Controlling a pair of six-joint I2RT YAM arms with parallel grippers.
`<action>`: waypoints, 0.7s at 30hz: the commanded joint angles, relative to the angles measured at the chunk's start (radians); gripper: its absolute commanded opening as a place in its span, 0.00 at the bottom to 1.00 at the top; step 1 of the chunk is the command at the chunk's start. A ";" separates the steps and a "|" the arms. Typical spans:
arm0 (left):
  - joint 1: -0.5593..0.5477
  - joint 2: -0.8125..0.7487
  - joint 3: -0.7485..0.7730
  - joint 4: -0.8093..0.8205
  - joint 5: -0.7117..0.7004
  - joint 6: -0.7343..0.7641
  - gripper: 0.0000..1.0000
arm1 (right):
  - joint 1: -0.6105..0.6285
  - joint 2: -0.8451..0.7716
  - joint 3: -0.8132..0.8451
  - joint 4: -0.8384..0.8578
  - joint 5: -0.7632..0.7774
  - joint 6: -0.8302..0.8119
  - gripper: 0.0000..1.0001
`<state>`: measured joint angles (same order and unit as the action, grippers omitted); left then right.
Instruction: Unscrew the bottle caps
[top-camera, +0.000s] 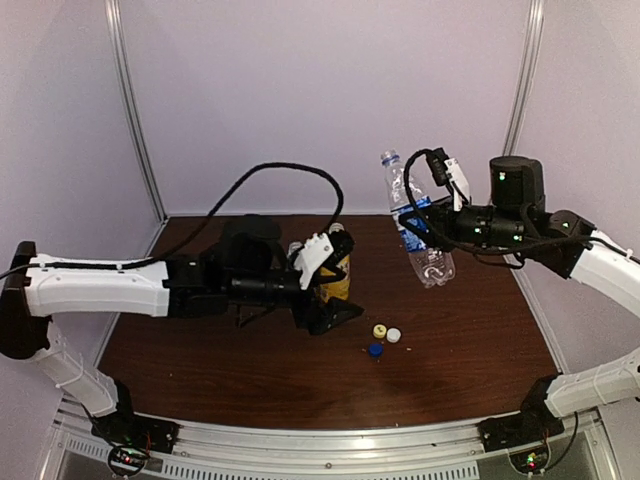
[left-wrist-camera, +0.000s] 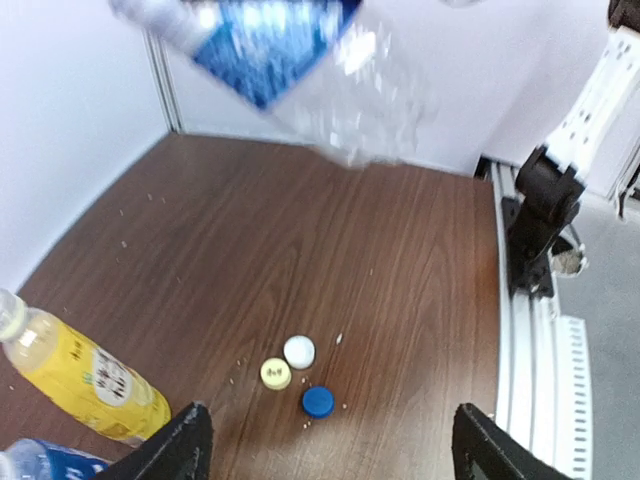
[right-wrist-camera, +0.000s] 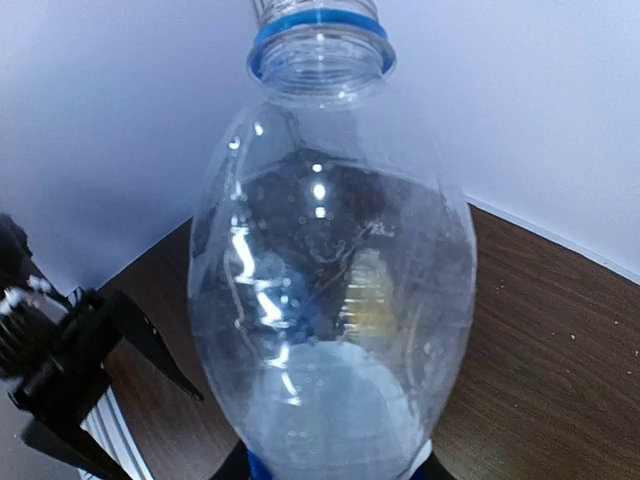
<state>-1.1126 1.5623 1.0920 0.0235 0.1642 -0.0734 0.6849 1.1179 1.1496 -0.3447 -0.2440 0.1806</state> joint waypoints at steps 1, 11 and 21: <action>0.032 -0.176 0.002 -0.086 0.026 -0.063 0.84 | 0.010 -0.004 -0.037 0.053 -0.249 -0.079 0.31; 0.234 -0.302 0.122 -0.161 0.299 -0.262 0.85 | 0.103 0.065 -0.067 0.168 -0.480 -0.151 0.34; 0.257 -0.245 0.184 -0.058 0.457 -0.356 0.85 | 0.168 0.170 0.000 0.216 -0.538 -0.167 0.35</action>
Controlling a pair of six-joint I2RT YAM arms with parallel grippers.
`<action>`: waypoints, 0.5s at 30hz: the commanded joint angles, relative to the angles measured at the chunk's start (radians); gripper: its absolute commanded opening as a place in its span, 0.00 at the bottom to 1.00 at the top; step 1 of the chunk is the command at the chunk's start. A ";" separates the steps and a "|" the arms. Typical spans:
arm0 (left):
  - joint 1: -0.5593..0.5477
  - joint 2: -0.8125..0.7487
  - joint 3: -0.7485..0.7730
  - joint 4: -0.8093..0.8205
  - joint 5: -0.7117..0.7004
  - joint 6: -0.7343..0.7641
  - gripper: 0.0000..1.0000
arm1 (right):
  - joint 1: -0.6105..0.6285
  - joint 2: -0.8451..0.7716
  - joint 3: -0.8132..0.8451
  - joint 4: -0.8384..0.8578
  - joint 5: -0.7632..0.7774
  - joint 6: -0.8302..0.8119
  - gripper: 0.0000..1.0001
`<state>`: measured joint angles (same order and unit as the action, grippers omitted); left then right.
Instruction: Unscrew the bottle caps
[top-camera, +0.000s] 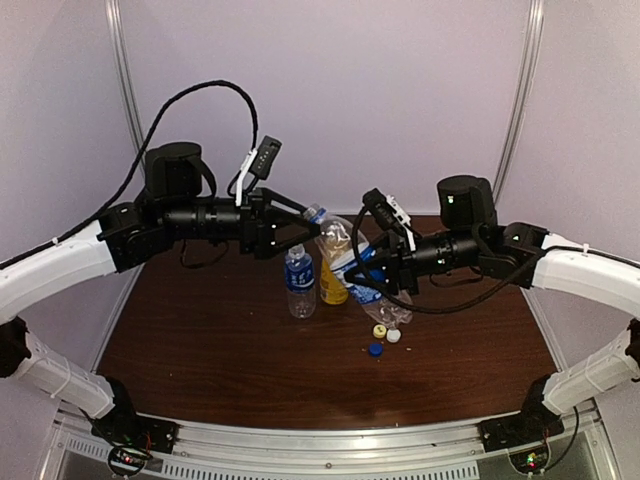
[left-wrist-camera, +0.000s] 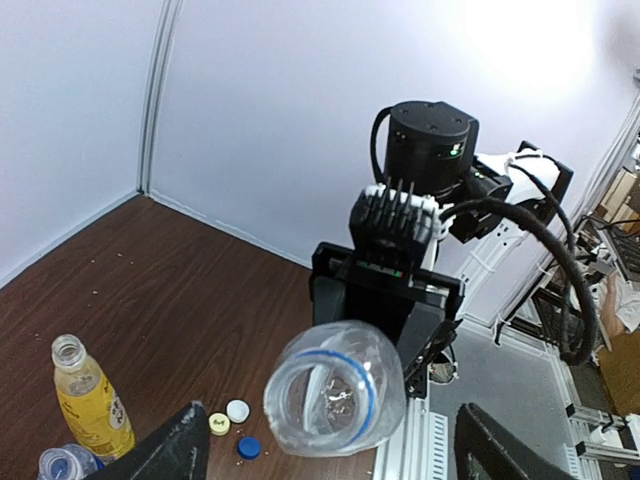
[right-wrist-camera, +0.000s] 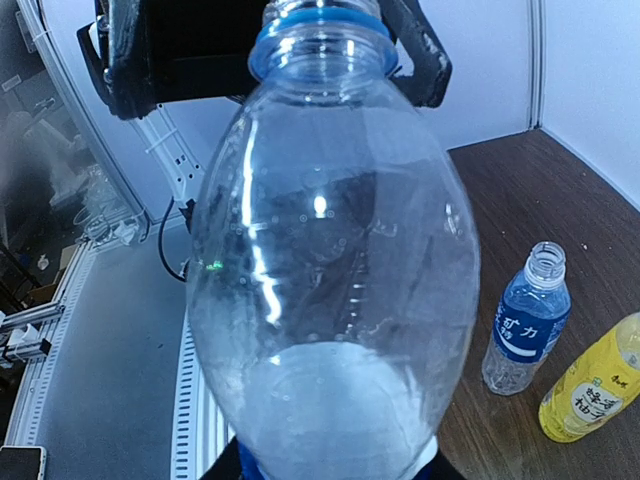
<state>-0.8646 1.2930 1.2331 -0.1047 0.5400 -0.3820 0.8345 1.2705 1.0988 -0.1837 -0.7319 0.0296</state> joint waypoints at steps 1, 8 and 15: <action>0.009 0.032 0.048 0.067 0.081 -0.047 0.83 | 0.025 0.023 0.053 0.058 -0.053 -0.017 0.36; 0.009 0.065 0.063 0.100 0.111 -0.076 0.61 | 0.036 0.039 0.051 0.086 -0.061 -0.013 0.36; 0.010 0.070 0.056 0.152 0.122 -0.093 0.51 | 0.038 0.049 0.042 0.091 -0.067 -0.013 0.36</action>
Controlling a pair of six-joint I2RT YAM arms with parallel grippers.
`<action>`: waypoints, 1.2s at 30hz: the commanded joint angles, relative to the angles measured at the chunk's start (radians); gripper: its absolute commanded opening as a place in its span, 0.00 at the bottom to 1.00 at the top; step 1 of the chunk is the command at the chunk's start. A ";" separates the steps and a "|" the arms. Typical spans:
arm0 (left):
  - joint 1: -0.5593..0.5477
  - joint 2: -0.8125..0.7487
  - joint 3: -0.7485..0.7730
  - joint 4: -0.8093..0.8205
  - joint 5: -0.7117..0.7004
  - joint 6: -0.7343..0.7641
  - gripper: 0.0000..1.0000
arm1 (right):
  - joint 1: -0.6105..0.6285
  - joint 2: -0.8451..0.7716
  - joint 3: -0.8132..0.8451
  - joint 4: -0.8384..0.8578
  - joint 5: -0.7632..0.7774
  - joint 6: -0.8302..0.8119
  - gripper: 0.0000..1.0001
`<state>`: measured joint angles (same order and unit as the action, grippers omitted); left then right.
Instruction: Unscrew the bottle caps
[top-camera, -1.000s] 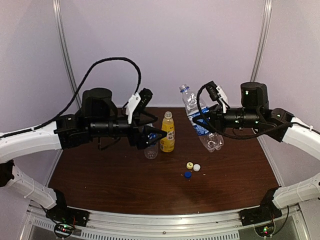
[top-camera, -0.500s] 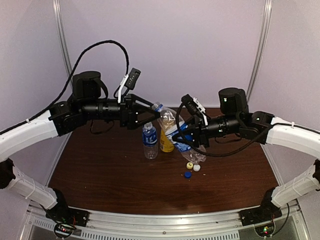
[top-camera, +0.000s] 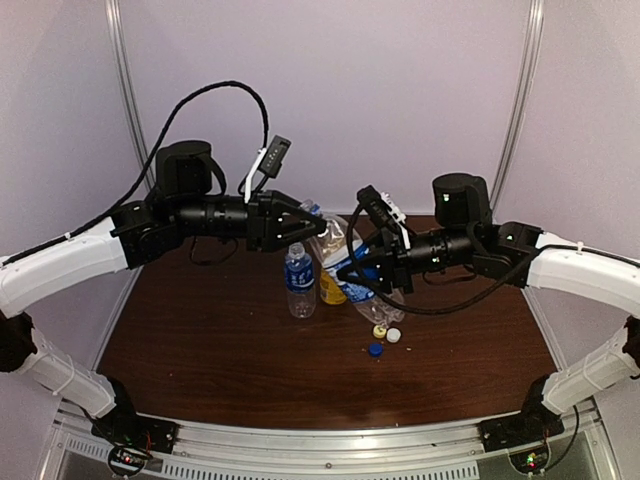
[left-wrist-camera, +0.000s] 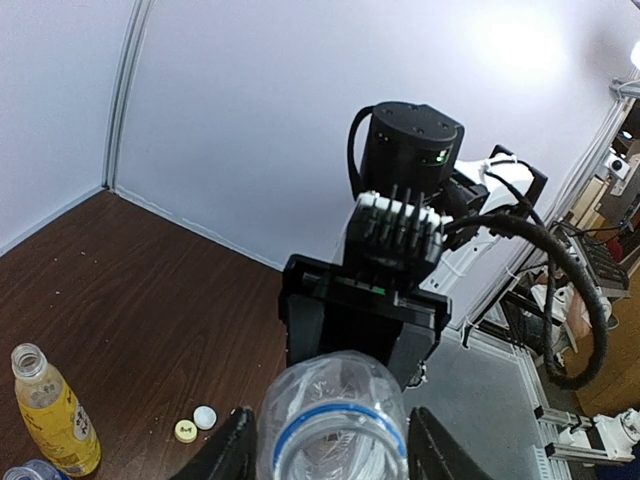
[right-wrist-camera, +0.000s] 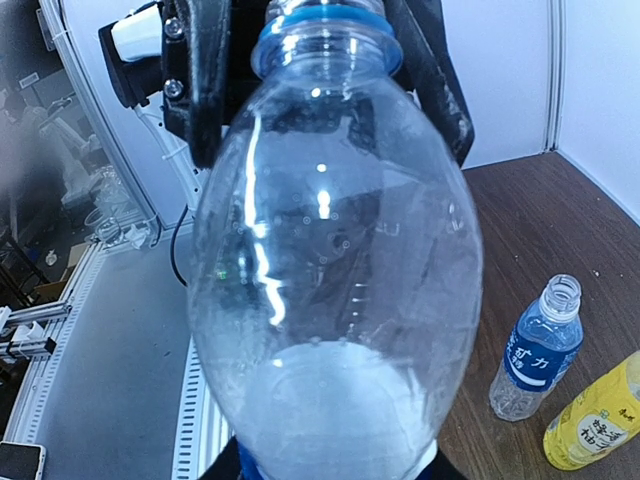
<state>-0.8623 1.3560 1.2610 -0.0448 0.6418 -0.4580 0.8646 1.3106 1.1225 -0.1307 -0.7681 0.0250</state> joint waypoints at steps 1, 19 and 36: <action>0.009 0.006 0.027 0.097 0.022 -0.018 0.50 | 0.008 0.010 0.018 0.040 -0.031 -0.008 0.36; 0.016 -0.091 0.005 -0.050 -0.109 0.121 0.00 | 0.003 0.023 0.086 -0.069 0.269 0.083 0.95; 0.017 -0.242 -0.020 -0.604 -0.689 0.313 0.00 | -0.078 0.016 0.176 -0.296 0.424 0.149 1.00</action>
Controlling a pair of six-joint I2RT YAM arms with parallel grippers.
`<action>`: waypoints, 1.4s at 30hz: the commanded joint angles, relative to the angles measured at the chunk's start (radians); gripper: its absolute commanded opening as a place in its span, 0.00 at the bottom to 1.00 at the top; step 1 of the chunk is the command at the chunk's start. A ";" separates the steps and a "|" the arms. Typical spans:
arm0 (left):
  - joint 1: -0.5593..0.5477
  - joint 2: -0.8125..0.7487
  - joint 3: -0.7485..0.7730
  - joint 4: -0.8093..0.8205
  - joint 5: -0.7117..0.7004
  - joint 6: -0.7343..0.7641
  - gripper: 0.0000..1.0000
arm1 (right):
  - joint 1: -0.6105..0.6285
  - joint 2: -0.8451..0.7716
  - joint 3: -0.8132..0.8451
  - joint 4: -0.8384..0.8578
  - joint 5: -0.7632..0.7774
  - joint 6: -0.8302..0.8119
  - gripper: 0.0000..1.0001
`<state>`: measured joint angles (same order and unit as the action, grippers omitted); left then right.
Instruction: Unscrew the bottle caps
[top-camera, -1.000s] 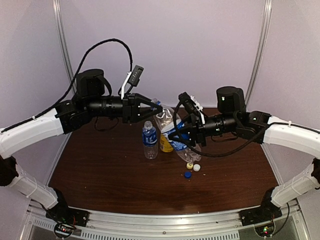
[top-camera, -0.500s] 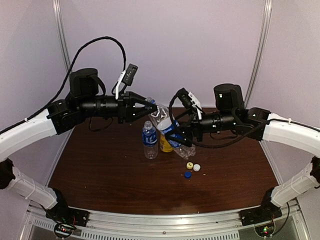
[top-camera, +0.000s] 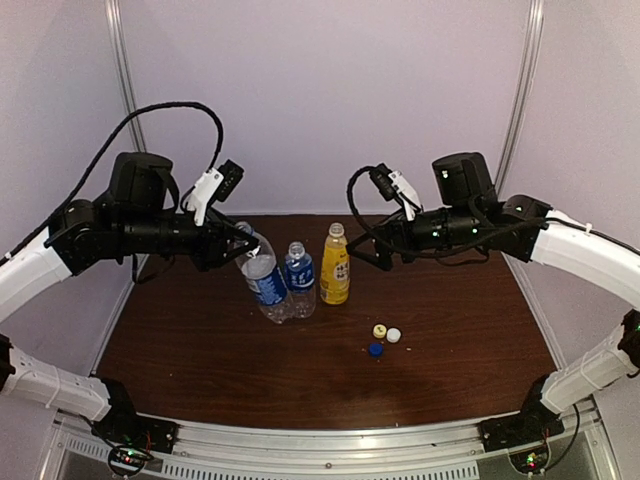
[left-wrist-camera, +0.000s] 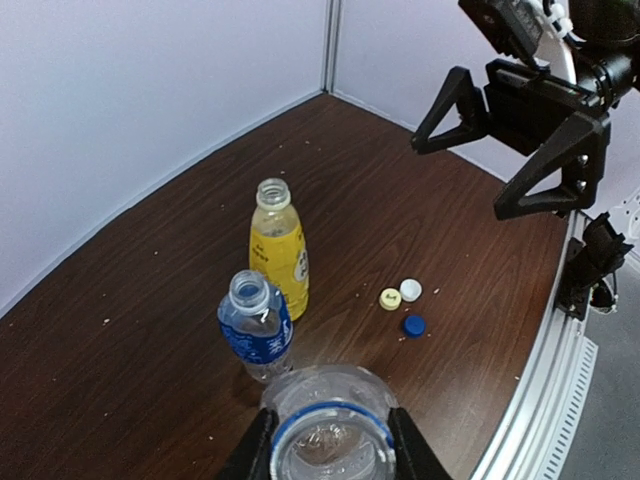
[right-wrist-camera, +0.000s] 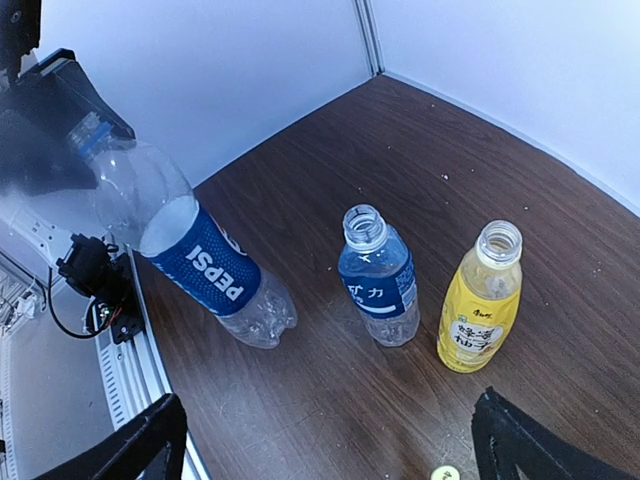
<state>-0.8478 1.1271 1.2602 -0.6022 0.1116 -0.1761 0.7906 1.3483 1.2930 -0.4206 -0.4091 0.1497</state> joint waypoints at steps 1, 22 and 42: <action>0.003 -0.006 -0.021 -0.043 -0.190 0.027 0.00 | -0.006 -0.017 0.008 -0.005 0.083 0.034 1.00; 0.219 0.393 0.066 0.270 -0.193 -0.053 0.00 | -0.011 0.001 -0.015 0.016 0.233 0.087 1.00; 0.219 0.594 0.183 0.284 -0.082 -0.028 0.00 | -0.014 -0.053 -0.078 0.023 0.242 0.082 1.00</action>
<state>-0.6300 1.7130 1.4315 -0.3626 0.0021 -0.2176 0.7807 1.3144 1.2232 -0.4149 -0.1829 0.2337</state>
